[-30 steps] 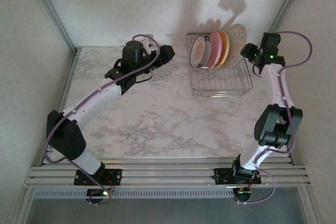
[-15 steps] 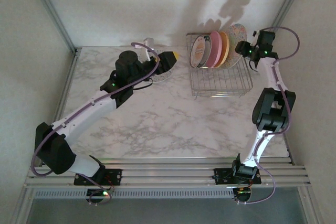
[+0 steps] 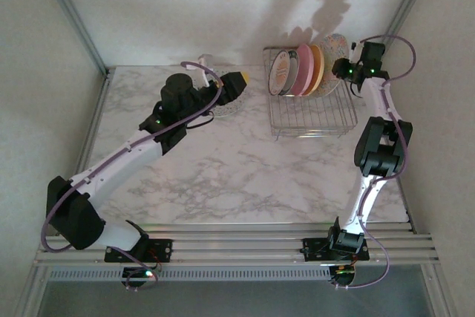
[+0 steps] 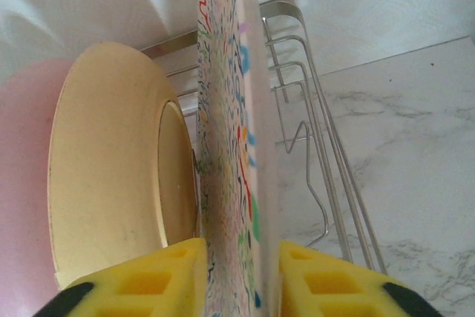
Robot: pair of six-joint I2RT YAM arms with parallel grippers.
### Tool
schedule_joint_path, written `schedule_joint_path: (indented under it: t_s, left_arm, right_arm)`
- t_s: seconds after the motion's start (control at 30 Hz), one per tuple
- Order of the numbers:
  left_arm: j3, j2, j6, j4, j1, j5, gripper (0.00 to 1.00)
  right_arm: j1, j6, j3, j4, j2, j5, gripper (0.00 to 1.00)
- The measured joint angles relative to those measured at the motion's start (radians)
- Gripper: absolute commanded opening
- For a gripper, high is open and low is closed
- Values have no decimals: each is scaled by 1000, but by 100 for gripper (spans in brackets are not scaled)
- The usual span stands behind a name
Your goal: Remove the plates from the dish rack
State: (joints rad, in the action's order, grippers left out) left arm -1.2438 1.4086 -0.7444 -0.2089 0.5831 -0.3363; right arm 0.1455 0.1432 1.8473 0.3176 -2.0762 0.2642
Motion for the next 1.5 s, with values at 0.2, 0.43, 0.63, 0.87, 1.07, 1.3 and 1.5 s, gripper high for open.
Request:
schedule_joint_path:
  t_s: [0.2,0.43,0.63,0.87,1.07,1.3,1.5]
  left_arm:
    - [18,-27,0,0,1,35,81]
    - [24,-39,-5,-1,1,50,81]
    - [32,-41,-11,0,1,50,81]
    - [43,-56,-12,0,1,50,81]
    - [48,-60,-15,-1,1,50,81]
    - [48,-60,-15,-1,1,49,81]
    - [48,-59,-18,-4,1,45,82]
  right_arm:
    - [-9,-20,9,1,-10,-3,13]
    - [-22,-51,29,24,-12,-73,0]
    - [-55,-79,54,49,-12,-131,0]
    - [-81,-89,58,64,-2,-201,0]
    - [-87,-96,58,106,43,-265,0]
    - [-91,-110,58,114,139,-338,0]
    - [-90,-127,58,114,220,-417,0]
